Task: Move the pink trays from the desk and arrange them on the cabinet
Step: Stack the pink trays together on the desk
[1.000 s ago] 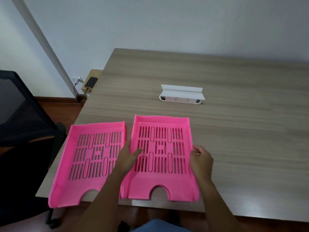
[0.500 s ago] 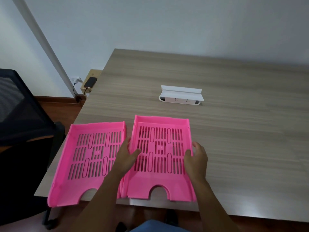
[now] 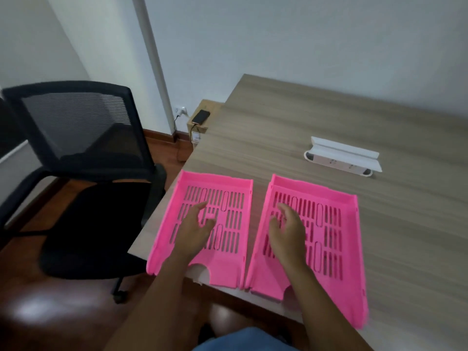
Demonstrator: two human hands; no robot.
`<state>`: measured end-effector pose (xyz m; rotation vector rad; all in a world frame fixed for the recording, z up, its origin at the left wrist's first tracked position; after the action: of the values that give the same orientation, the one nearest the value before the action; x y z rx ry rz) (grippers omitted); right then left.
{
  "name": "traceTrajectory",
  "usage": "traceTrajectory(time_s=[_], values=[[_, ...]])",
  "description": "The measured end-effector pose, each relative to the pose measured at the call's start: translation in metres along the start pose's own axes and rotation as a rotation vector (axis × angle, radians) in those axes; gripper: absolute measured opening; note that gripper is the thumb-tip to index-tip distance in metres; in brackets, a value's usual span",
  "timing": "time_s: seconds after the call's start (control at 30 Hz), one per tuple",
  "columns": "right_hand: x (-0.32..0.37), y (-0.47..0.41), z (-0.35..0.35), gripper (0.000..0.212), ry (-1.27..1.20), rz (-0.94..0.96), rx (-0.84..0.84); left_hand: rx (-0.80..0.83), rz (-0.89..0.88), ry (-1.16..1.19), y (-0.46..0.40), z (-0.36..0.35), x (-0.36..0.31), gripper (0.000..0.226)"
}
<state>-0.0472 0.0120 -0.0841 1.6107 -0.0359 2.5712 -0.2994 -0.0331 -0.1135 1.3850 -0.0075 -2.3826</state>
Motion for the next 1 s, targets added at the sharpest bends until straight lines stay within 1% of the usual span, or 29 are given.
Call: traceTrajectory(time_s=[0.13,0.3,0.37,0.43,0.5,0.6,0.7,0.77,0.9,1.0], values=[[0.021,0.015,-0.061,0.049,0.002,0.020,0.129,-0.026,0.064,0.000,0.003,0.037,0.031,0.053],[-0.001,0.029,-0.120,0.067,0.103,-0.147,0.265,-0.036,0.117,-0.047,0.006,0.063,0.064,0.050],[-0.019,0.034,-0.132,0.073,0.130,-0.225,0.265,-0.010,0.155,-0.076,0.004,0.067,0.079,0.051],[-0.027,0.040,-0.134,0.081,0.186,-0.283,0.262,0.047,0.195,-0.094,-0.001,0.066,0.094,0.046],[-0.032,0.046,-0.134,0.089,0.191,-0.322,0.274,0.109,0.237,-0.069,-0.007,0.062,0.107,0.039],[-0.039,0.045,-0.133,0.088,0.150,-0.346,0.238,0.161,0.237,-0.033,-0.011,0.058,0.110,0.032],[-0.024,0.041,-0.127,0.080,0.148,-0.315,0.181,0.159,0.252,0.025,-0.014,0.064,0.112,0.043],[-0.004,0.037,-0.122,0.076,0.136,-0.243,0.141,0.137,0.265,0.055,-0.017,0.074,0.107,0.047],[0.040,0.026,-0.107,0.067,0.029,-0.095,0.090,0.090,0.211,0.128,-0.025,0.101,0.080,0.045],[0.061,0.021,-0.080,0.071,-0.028,-0.021,0.037,0.017,0.137,0.140,-0.026,0.117,0.048,0.038]])
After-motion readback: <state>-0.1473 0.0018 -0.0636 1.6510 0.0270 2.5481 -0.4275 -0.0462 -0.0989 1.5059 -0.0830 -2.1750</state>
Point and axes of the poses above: each hand's wrist, its own y-axis away from the middle knuckle, its own z-axis out of the back of the hand, x = y × z, the point moved 9 cm from there along -y, towards the middle knuckle, and after that the axes turned 6 degrees about -y, right-handed, at the moved point
